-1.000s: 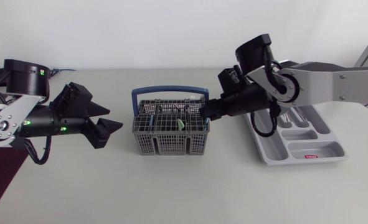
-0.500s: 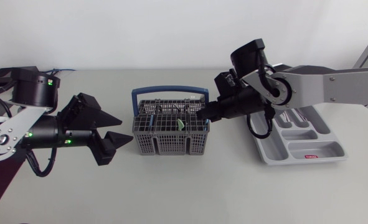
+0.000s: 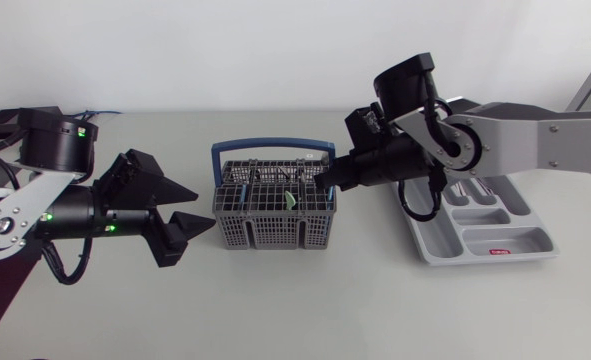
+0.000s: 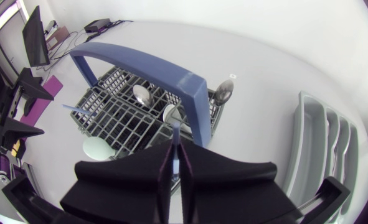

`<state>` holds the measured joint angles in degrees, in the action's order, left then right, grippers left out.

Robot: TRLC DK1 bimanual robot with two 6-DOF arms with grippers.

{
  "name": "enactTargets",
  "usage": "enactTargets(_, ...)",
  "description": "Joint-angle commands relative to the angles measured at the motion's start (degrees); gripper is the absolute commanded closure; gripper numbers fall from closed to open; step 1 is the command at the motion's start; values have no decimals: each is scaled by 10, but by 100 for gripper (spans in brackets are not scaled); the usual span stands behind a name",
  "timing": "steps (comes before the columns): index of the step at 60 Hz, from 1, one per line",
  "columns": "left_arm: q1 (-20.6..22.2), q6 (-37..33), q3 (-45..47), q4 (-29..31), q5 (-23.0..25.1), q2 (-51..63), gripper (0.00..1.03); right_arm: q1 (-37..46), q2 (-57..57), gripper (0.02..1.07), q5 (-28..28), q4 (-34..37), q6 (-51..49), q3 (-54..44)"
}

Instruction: Unload the cutlery basket into the drawer organizer.

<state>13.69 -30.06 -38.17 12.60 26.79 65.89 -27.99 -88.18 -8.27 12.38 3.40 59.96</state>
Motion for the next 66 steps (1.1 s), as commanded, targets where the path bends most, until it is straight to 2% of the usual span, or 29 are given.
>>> enactTargets(1, 3, -10, 14, 1, 6, -2, 7, -8, 24, 100, 9, -2, -4, -15)
enactTargets(25, 2, -13, 21, 1, 6, -13, 7, -8, 144, 100, 24, 37, -22, 24)
enactTargets(34, 0, -13, 21, 1, 6, -16, 7, -9, 187, 100, 23, 69, -29, 45)
enactTargets(43, 1, -13, 21, 1, 6, -16, 7, 6, 222, 100, 16, 130, -52, 75)
enactTargets(56, 2, -18, 22, 1, 6, -16, 7, 152, 194, 100, -58, 264, -128, 136)
enactTargets(66, 2, -20, 22, 0, 6, -16, 7, 260, 127, 100, -80, 295, -179, 135)
